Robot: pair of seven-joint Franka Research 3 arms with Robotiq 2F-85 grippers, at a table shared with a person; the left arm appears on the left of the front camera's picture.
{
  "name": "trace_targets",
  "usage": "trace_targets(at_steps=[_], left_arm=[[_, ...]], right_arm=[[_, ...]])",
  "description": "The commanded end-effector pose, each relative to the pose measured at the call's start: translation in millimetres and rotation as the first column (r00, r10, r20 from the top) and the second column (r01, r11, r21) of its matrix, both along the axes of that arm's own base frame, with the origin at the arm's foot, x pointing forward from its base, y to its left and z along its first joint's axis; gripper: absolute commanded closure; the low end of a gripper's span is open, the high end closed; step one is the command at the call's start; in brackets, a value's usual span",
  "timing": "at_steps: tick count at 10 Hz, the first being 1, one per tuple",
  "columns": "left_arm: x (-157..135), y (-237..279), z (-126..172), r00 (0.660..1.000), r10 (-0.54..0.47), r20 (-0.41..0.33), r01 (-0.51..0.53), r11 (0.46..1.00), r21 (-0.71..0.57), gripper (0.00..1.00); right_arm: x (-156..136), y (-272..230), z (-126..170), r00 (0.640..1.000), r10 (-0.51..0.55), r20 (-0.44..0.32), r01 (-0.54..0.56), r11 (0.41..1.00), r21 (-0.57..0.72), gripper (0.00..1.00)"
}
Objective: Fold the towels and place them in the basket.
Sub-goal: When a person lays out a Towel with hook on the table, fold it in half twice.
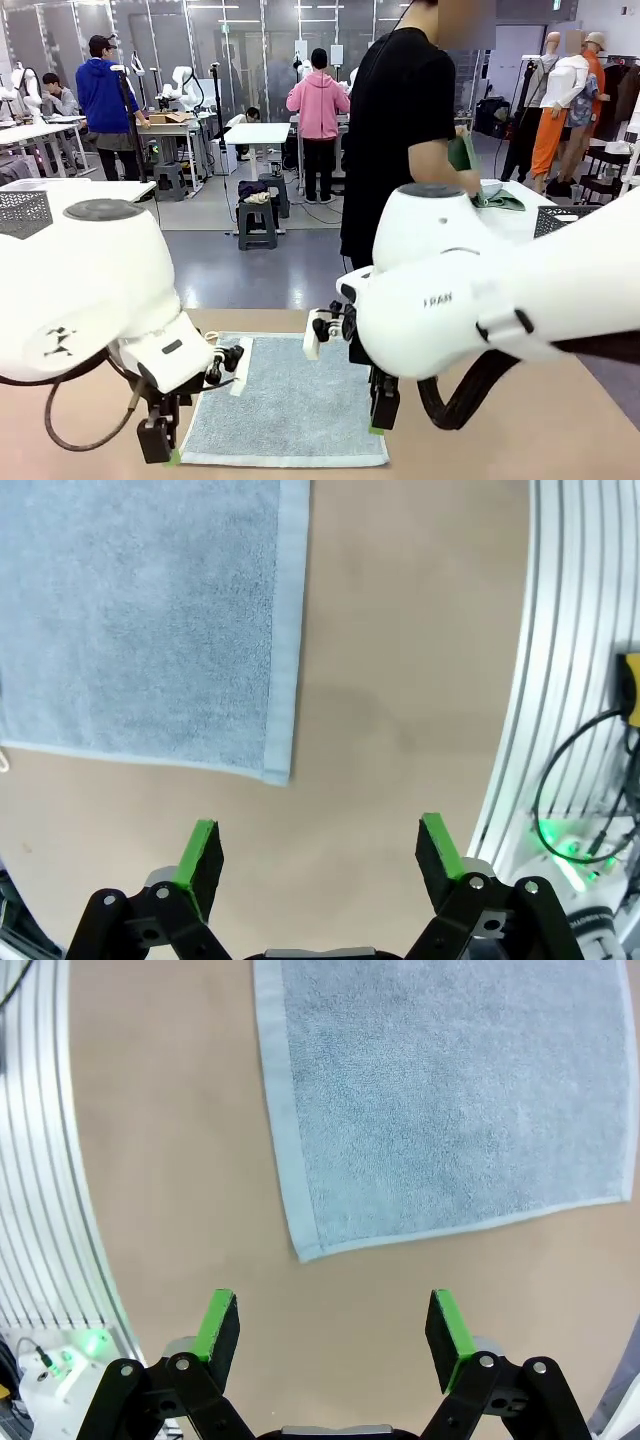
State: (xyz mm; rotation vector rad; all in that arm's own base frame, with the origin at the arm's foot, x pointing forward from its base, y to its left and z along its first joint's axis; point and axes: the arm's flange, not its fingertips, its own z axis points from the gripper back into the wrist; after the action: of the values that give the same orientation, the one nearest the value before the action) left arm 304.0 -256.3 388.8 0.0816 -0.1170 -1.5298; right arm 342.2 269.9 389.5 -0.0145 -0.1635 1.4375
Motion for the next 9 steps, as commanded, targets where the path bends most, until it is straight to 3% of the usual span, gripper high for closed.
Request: trace_targets(at_steps=[1, 4, 9], left_arm=[[0.2, 7.0, -25.3, 1.000, 0.010, 0.030, -0.010, 1.000, 0.012, 0.02], [2.6, 13.6, -40.5, 0.999, 0.008, 0.033, -0.009, 1.000, 0.028, 0.02], [7.1, 22.8, -50.7, 0.996, -0.059, 0.070, 0.060, 0.998, -0.008, 0.02]], right_arm=[[-4.4, 9.3, -16.5, 0.998, -0.036, 0.050, 0.038, 0.998, -0.039, 0.06], [-21.1, 7.7, -31.6, 0.998, -0.040, 0.044, 0.043, 0.997, -0.060, 0.06], [-33.3, 8.4, -43.1, 0.998, 0.067, -0.012, -0.068, 0.997, -0.036, 0.06]])
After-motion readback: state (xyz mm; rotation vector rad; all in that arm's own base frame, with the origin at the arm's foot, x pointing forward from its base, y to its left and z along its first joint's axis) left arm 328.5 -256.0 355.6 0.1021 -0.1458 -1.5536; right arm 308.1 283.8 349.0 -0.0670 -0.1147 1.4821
